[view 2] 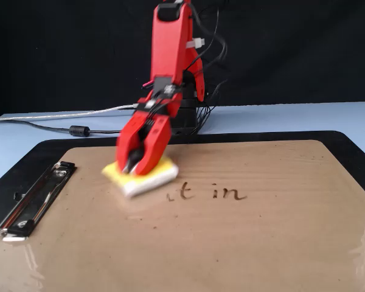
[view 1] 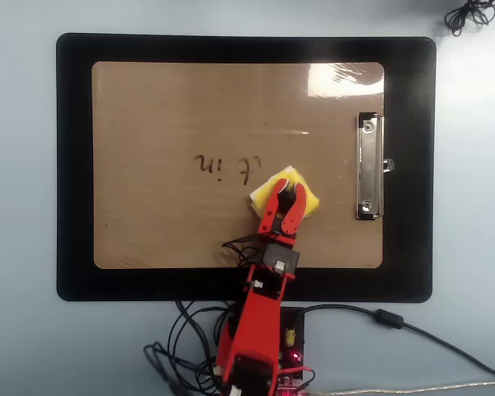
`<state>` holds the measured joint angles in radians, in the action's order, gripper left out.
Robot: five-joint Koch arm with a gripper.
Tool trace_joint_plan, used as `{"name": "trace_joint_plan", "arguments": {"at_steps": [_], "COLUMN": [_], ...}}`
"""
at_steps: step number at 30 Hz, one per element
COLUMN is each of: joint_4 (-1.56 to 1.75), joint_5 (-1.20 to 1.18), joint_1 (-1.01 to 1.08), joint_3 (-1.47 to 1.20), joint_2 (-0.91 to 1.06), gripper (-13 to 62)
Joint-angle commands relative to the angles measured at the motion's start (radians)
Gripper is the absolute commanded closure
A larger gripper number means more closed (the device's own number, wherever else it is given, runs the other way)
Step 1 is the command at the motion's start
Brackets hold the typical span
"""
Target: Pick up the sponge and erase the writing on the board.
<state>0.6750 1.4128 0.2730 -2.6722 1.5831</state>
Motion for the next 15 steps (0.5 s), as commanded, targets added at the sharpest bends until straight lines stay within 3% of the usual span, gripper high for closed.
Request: {"name": "trace_joint_plan", "arguments": {"at_steps": [1, 5, 6, 9, 11, 13, 15], "joint_4": [0.008, 0.008, 0.005, 0.012, 0.008, -0.009, -0.031], "joint_5": [0.023, 0.02, 0.025, 0.034, 0.078, 0.138, 0.147], "joint_1": [0.003, 0.003, 0.0, -0.087, -0.149, -0.176, -0.201], "joint_3": [0.078, 0.657, 0.704, 0.468, 0.156, 0.008, 0.072], "joint_2": [-0.031, -0.557, -0.583, -0.433, -0.146, 0.051, -0.044], "gripper": [57.4, 57.4, 57.4, 57.4, 57.4, 57.4, 57.4]}}
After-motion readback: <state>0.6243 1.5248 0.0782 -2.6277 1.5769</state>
